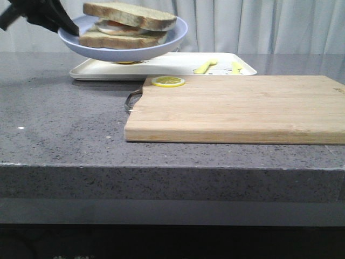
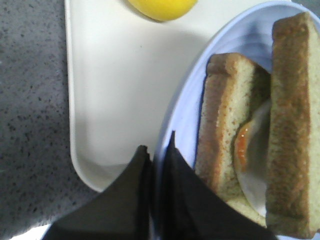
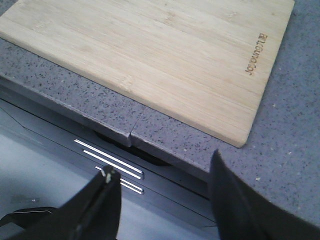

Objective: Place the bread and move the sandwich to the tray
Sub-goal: 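Lift the plate with the left gripper and set it on the white tray, then open the left gripper and withdraw it from the plate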

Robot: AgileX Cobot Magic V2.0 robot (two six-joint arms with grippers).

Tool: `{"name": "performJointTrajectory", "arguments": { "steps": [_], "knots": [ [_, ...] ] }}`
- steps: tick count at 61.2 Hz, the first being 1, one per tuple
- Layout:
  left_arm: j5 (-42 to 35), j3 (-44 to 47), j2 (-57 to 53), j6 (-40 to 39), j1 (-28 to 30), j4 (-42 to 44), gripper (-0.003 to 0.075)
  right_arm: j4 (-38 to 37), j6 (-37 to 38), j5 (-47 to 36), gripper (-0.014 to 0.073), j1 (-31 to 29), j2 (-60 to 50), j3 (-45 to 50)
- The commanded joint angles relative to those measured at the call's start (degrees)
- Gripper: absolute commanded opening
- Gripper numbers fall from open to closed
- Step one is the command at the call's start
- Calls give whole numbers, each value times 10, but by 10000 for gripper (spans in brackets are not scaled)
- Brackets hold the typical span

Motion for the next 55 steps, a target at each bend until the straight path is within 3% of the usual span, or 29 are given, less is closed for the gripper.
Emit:
{"name": "performJointTrajectory", "arguments": {
  "steps": [1, 16, 36, 47, 55],
  "knots": [
    [-39, -57, -5, -53, -8, -29, -17, -2, 1, -31, 411, -5, 2, -15],
    [-71, -97, 44, -96, -10, -12, 24, -2, 1, -31, 411, -5, 2, -15],
    [-70, -97, 43, -97, -10, -12, 317, -2, 1, -31, 411, -5, 2, -15],
    [-44, -97, 24, -78, 0, 1, 328, -2, 1, -31, 411, -5, 2, -15],
    [-12, -97, -9, -72, 1, 70, 328, -2, 1, -31, 411, -5, 2, -15]
  ]
}}
